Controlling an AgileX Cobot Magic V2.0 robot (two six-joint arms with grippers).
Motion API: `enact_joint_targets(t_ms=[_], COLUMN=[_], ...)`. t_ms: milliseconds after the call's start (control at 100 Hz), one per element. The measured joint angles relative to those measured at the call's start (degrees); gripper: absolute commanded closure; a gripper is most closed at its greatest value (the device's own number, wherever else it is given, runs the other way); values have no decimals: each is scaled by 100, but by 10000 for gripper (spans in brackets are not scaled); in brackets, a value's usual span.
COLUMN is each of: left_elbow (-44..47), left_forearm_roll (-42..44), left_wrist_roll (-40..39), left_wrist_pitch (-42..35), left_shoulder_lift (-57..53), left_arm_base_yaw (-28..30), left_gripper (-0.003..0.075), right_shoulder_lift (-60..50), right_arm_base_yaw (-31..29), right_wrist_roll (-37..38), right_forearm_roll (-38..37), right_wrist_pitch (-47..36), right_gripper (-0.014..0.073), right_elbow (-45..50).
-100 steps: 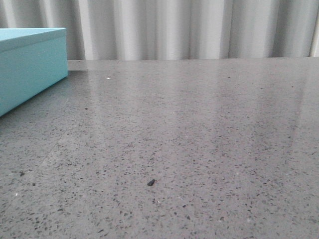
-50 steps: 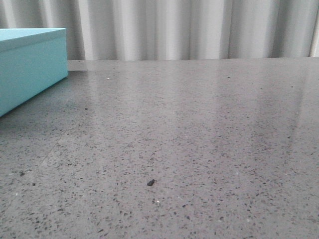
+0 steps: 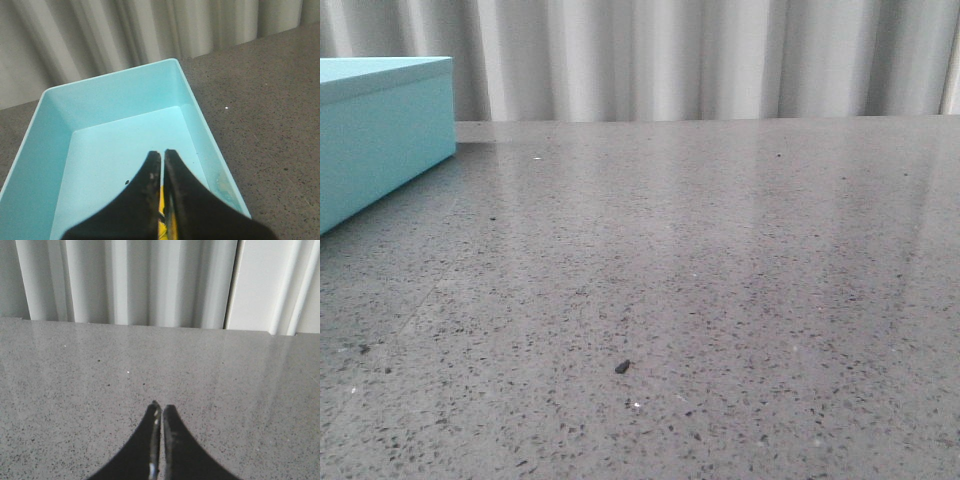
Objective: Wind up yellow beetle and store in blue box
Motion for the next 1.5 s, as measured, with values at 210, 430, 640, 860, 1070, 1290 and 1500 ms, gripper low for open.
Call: enact_joint_targets(t_ms=[210,430,640,860,1070,1290,1500], left_elbow=[840,1422,1497,1507,1507,1518,1748], left_forearm_roll=[-246,-379,-410,-410,-422,-422,-334], left_wrist_roll=[0,0,0,0,0,0,-49], left_wrist_pitch=[-439,-543,-555,-555,-555,-587,-955], left_shoulder_lift=[-962,-1591,-1703,-1714,-1714,-1738,-2079], left_arm_base_yaw=[0,0,-11,-94,-94,-157,-466], left_gripper=[741,741,741,741,741,741,741], right_shoulder_lift=[0,0,0,0,0,0,0], right_arm_base_yaw=[0,0,0,0,0,0,0], right_wrist_roll=[-36,0,-36,-36,-36,0,-36], right_forearm_roll=[-4,-4,-4,-4,-4,-4,-4], right_wrist_pitch=[11,20,20,20,20,20,20], right_gripper=[636,636,636,636,636,636,636], right_elbow=[36,36,36,36,36,36,36])
